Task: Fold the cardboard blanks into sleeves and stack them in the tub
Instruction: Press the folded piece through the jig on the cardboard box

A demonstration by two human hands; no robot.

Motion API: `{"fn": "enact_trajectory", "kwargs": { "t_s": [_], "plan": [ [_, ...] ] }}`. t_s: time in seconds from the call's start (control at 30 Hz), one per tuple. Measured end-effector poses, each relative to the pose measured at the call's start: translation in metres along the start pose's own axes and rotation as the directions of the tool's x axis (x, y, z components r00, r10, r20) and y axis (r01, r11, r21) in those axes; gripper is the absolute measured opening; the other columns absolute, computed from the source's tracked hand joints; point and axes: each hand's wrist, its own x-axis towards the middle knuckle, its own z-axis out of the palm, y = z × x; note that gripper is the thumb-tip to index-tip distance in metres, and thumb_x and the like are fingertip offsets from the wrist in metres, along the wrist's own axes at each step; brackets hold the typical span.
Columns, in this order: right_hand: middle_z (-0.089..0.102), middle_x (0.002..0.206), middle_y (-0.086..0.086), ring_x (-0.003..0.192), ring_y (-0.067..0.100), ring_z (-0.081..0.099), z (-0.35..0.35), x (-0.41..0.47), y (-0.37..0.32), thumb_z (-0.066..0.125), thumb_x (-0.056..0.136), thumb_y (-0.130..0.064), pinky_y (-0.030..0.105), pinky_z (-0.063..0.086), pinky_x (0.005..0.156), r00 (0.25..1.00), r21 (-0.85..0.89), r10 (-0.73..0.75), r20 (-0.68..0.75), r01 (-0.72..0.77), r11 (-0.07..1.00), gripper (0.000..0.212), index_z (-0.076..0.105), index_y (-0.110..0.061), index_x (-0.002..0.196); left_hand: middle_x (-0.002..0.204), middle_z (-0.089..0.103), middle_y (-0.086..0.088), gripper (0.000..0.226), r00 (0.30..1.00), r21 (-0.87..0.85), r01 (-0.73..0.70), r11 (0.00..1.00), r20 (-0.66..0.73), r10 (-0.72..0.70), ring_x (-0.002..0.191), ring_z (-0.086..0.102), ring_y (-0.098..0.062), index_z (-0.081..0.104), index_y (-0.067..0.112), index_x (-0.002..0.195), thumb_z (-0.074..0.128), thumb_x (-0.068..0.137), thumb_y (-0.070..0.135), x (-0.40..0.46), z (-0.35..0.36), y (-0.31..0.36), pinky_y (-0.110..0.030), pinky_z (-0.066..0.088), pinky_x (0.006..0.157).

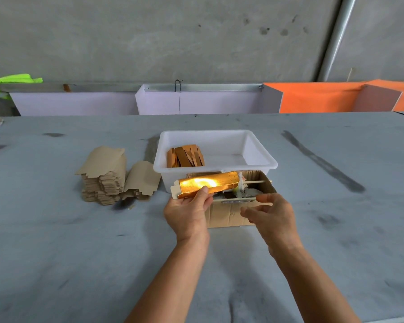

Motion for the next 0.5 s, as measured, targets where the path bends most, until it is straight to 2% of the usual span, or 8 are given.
{"fn": "enact_trajectory", "kwargs": {
  "t_s": [0.17, 0.3, 0.5],
  "plan": [
    [0.067, 0.083, 0.009, 0.083, 0.023, 0.064, 0.002, 0.001, 0.007, 0.076, 0.077, -0.011, 0.033, 0.049, 0.07, 1.0, -0.039, 0.005, -0.02, -0.006, 0.999, 0.035, 0.05, -0.017, 0.099, 0.075, 0.072, -0.001, 0.026, 1.0, 0.011, 0.001, 1.0, 0.003, -0.001, 0.067, 0.072, -0.018, 0.065, 0.013, 0.085, 0.071, 0.074, -0.01, 0.0, -0.001, 0.001, -0.022, 0.056, 0.054],
    [0.067, 0.084, 0.009, 0.082, 0.023, 0.064, 0.003, 0.005, 0.012, 0.077, 0.076, -0.01, 0.029, 0.047, 0.061, 0.999, -0.019, 0.023, -0.03, -0.024, 1.0, 0.036, 0.051, -0.016, 0.101, 0.083, 0.071, -0.008, 0.026, 1.0, 0.025, 0.006, 1.0, 0.002, -0.006, 0.066, 0.072, -0.019, 0.066, 0.006, 0.093, 0.072, 0.074, -0.009, -0.001, -0.001, 0.003, -0.023, 0.056, 0.055],
    [0.067, 0.084, 0.01, 0.083, 0.024, 0.064, 0.0, 0.003, 0.021, 0.077, 0.076, -0.009, 0.027, 0.044, 0.059, 0.999, 0.043, 0.038, -0.018, -0.037, 0.998, 0.034, 0.053, -0.015, 0.1, 0.077, 0.07, -0.006, 0.024, 1.0, 0.04, -0.002, 0.999, 0.022, 0.001, 0.064, 0.071, -0.018, 0.065, 0.011, 0.084, 0.071, 0.074, -0.01, -0.003, 0.0, 0.006, -0.025, 0.058, 0.056]
  ]
}}
